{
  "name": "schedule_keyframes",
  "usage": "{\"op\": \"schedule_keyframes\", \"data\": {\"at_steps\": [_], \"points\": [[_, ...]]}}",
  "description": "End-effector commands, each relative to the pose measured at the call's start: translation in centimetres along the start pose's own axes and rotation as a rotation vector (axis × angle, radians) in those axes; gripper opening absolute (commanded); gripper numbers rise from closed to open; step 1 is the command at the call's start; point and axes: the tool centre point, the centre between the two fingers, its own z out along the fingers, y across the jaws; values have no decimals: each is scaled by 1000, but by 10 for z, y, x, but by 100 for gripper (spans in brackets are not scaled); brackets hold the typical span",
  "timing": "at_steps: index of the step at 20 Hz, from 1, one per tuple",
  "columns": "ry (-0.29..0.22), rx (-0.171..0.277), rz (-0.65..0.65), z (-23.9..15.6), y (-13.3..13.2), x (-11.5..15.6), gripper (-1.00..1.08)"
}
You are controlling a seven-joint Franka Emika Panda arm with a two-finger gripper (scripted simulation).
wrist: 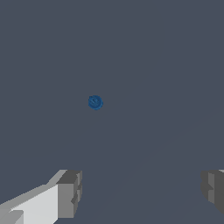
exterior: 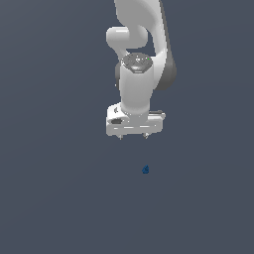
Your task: Pick up the object and move it to a goal position.
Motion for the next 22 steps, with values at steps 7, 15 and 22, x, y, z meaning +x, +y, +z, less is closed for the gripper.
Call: {"op": "schedule_keyframes", "data": {"at_steps": [7, 15, 22], "points": [[-5, 6, -3, 4, -4, 1, 100], [-7, 8, 3, 6, -5, 1, 100], [-10, 6, -62, 9, -8, 4, 100]]}}
